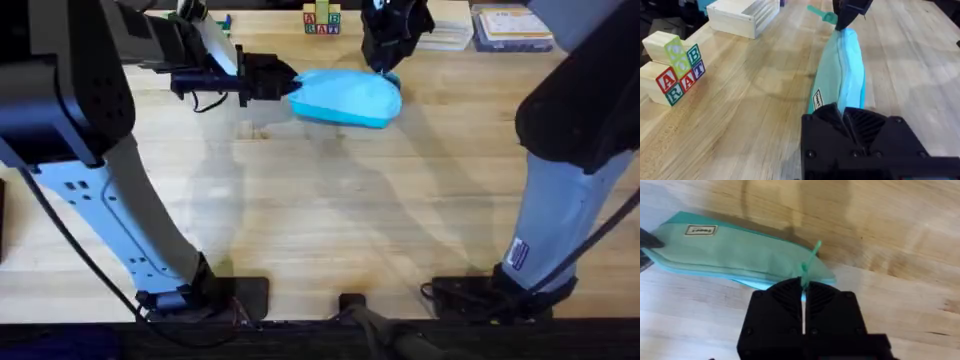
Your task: Unzip the bag, pick up the pens from the table one at a time and place them inside, then zip the bag closed.
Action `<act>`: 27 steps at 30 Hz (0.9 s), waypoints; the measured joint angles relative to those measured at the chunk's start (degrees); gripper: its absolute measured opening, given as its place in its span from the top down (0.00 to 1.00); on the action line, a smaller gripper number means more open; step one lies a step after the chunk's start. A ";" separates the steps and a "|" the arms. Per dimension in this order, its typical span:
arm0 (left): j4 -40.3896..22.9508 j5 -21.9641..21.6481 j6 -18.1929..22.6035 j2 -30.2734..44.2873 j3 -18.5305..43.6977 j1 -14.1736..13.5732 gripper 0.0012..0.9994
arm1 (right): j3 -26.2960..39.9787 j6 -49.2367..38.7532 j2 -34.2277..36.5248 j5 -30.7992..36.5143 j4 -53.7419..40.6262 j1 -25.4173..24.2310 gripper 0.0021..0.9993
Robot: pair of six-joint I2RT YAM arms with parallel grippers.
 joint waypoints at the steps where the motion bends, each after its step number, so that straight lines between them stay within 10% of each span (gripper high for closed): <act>1: 0.00 -0.01 0.00 0.00 0.00 0.00 0.96 | 0.01 -0.01 0.00 0.03 -0.16 -0.25 0.97; 27: -1.46 -0.39 0.00 0.00 -0.24 -0.11 0.96 | 0.07 0.77 0.00 -1.89 -3.51 -4.45 0.97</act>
